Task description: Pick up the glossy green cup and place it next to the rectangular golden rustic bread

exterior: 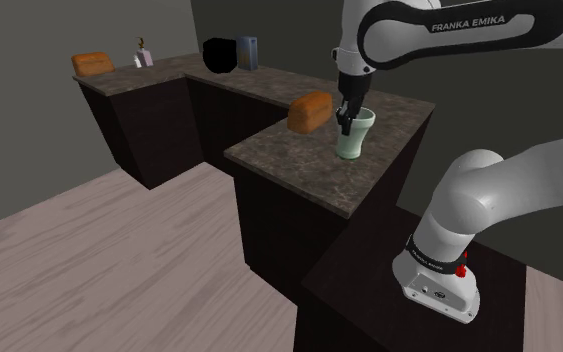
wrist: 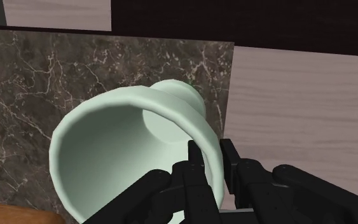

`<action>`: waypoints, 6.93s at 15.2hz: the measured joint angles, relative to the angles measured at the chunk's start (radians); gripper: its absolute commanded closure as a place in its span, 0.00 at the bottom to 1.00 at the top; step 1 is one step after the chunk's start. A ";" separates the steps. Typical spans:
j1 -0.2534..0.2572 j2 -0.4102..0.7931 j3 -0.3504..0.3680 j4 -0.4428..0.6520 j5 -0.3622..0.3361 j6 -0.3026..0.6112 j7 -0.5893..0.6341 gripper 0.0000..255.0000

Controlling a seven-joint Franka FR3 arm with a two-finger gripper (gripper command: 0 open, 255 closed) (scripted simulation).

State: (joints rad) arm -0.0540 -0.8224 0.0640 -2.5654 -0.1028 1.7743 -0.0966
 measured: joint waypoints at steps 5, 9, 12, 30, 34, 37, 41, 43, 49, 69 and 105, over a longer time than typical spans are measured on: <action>-0.002 0.003 -0.002 0.067 -0.001 -0.063 -0.010 1.00; -0.003 0.012 -0.002 0.125 0.000 -0.112 -0.015 1.00; -0.005 0.023 -0.003 0.172 -0.001 -0.147 -0.021 1.00; -0.069 0.663 -0.119 0.701 -0.048 -0.017 -0.163 1.00; -0.085 0.824 -0.141 0.883 -0.037 -0.031 -0.206 1.00; -0.097 0.957 -0.151 1.057 -0.023 -0.070 -0.234 1.00; -0.121 1.154 -0.161 1.332 0.000 -0.143 -0.272 1.00; -0.135 1.276 -0.163 1.517 0.012 -0.206 -0.288 1.00; -0.156 1.430 -0.164 1.716 0.026 -0.249 -0.306 1.00; -0.144 1.339 -0.163 1.292 0.014 0.081 -0.270 1.00; -0.135 1.335 -0.161 1.189 0.009 0.180 -0.249 0.00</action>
State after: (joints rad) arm -0.1890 0.5122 -0.0971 -1.3765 -0.0937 1.9548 -0.3460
